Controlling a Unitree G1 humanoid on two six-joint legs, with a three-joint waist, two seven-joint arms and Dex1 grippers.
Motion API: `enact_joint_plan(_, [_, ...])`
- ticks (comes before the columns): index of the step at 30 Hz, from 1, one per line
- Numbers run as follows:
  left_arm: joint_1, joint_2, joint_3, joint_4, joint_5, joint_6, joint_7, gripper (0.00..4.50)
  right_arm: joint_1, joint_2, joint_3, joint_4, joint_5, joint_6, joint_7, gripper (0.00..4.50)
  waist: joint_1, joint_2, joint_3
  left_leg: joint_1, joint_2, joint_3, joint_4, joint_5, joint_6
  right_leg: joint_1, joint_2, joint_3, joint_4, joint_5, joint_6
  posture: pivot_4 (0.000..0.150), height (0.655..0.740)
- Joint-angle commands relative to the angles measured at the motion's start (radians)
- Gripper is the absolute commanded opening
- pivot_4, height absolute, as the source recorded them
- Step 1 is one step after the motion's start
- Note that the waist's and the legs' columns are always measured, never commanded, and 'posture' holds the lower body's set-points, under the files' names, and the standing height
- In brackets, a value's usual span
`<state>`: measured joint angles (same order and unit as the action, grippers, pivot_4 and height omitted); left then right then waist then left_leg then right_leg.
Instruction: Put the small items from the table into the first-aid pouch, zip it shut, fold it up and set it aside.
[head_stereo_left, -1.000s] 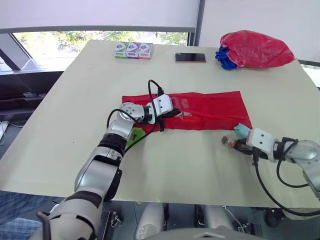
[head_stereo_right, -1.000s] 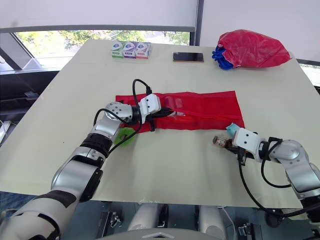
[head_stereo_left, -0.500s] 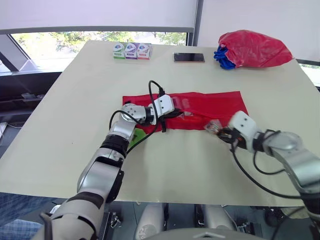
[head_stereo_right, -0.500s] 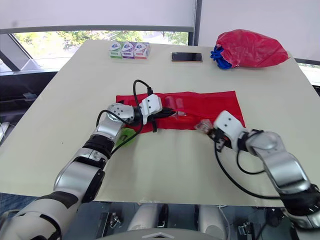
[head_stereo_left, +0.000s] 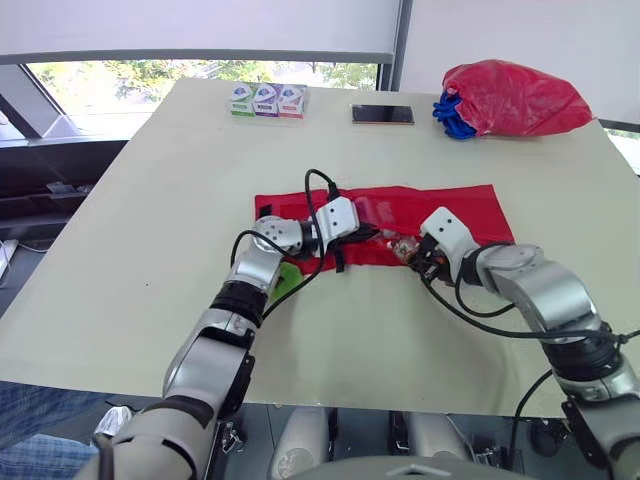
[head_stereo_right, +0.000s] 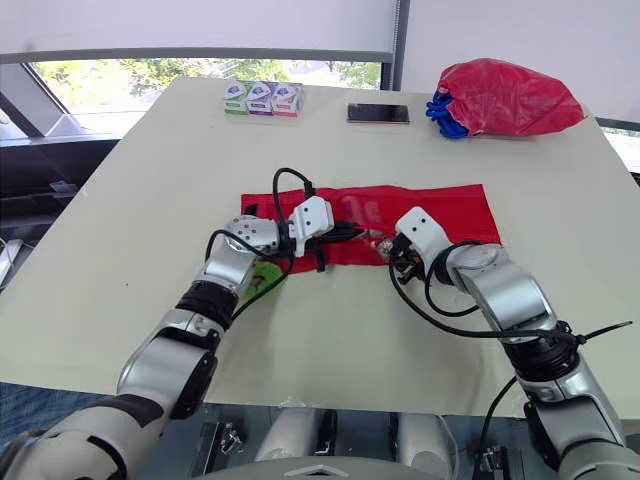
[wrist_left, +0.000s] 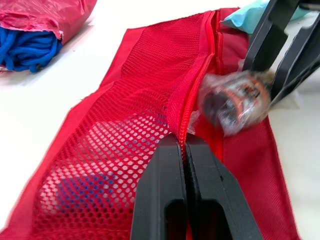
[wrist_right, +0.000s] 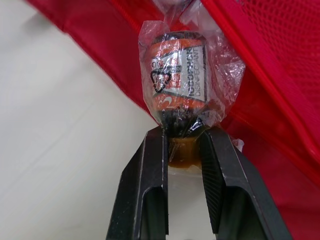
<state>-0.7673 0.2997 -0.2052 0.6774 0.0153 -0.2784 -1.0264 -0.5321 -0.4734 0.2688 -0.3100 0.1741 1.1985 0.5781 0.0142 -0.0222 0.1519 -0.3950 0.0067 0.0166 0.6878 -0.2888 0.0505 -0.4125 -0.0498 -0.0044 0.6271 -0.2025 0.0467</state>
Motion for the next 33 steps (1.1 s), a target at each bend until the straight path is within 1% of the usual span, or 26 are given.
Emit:
enact_joint_plan(1, [0.008, -0.009, 0.006, -0.069, -0.027, 0.003, 0.001, 0.00, -0.018, 0.042, -0.072, 0.025, 0.016, 0.019, -0.049, 0.35, -0.001, 0.000, 0.000, 0.000, 0.000, 0.000, 0.000, 0.000, 0.000, 0.000, 0.000, 0.000, 0.000, 0.000, 0.000, 0.150, 0.7400])
enact_joint_plan(6, [0.029, -0.001, -0.001, -0.092, -0.027, 0.008, -0.007, 0.00, -0.023, 0.117, -0.181, 0.059, 0.044, 0.038, -0.106, 0.35, 0.000, 0.000, 0.000, 0.000, 0.000, 0.000, 0.000, 0.000, 0.000, 0.000, 0.000, 0.000, 0.000, 0.000, 0.000, 0.150, 0.7400])
enact_joint_plan(9, [0.036, -0.002, -0.006, -0.097, -0.026, 0.006, -0.013, 0.00, -0.030, 0.152, -0.216, 0.069, 0.054, 0.044, -0.138, 0.35, -0.001, 0.000, 0.000, 0.000, 0.000, 0.000, 0.000, 0.000, 0.000, 0.000, 0.000, 0.000, 0.000, 0.000, 0.000, 0.150, 0.7400])
enact_joint_plan(13, [0.038, -0.004, -0.008, -0.097, -0.025, 0.004, -0.015, 0.00, -0.043, 0.240, -0.307, 0.078, 0.090, 0.080, -0.191, 0.35, -0.002, 0.000, 0.000, 0.000, 0.000, 0.000, 0.000, 0.000, 0.000, 0.000, 0.000, 0.000, 0.000, 0.000, 0.000, 0.150, 0.7400])
enact_joint_plan(17, [0.040, -0.002, -0.009, -0.094, -0.023, 0.002, -0.018, 0.00, -0.044, 0.271, -0.337, 0.075, 0.108, 0.101, -0.218, 0.35, -0.002, 0.001, 0.000, 0.000, 0.000, 0.000, -0.001, 0.000, 0.000, 0.000, 0.000, 0.000, 0.000, 0.000, 0.000, 0.150, 0.7400])
enact_joint_plan(23, [0.039, -0.001, -0.012, -0.088, -0.019, -0.001, -0.024, 0.00, -0.049, 0.368, -0.398, 0.082, 0.137, 0.122, -0.280, 0.35, -0.003, 0.001, 0.000, 0.001, 0.000, 0.000, -0.001, 0.000, 0.000, 0.000, 0.000, 0.000, 0.001, 0.000, 0.000, 0.150, 0.7400])
enact_joint_plan(26, [0.040, -0.003, -0.014, -0.089, -0.018, -0.002, -0.027, 0.00, -0.063, 0.460, -0.453, 0.097, 0.146, 0.114, -0.344, 0.35, -0.005, 0.001, 0.000, 0.001, 0.000, 0.000, -0.001, 0.000, 0.000, 0.000, 0.000, 0.000, 0.000, 0.000, 0.000, 0.150, 0.7400])
enact_joint_plan(29, [0.042, -0.004, -0.015, -0.092, -0.019, -0.001, -0.029, 0.00, -0.073, 0.522, -0.507, 0.106, 0.153, 0.110, -0.393, 0.35, -0.006, 0.001, 0.000, 0.001, 0.000, 0.000, -0.002, 0.000, 0.000, 0.000, 0.000, 0.000, 0.001, 0.000, 0.000, 0.150, 0.7400])
enact_joint_plan(33, [0.043, -0.004, -0.015, -0.094, -0.019, 0.001, -0.030, 0.00, -0.070, 0.563, -0.549, 0.104, 0.165, 0.119, -0.434, 0.35, -0.006, 0.001, 0.000, 0.001, 0.000, 0.000, -0.002, 0.000, 0.000, 0.000, 0.000, 0.000, 0.000, 0.000, 0.000, 0.150, 0.7400])
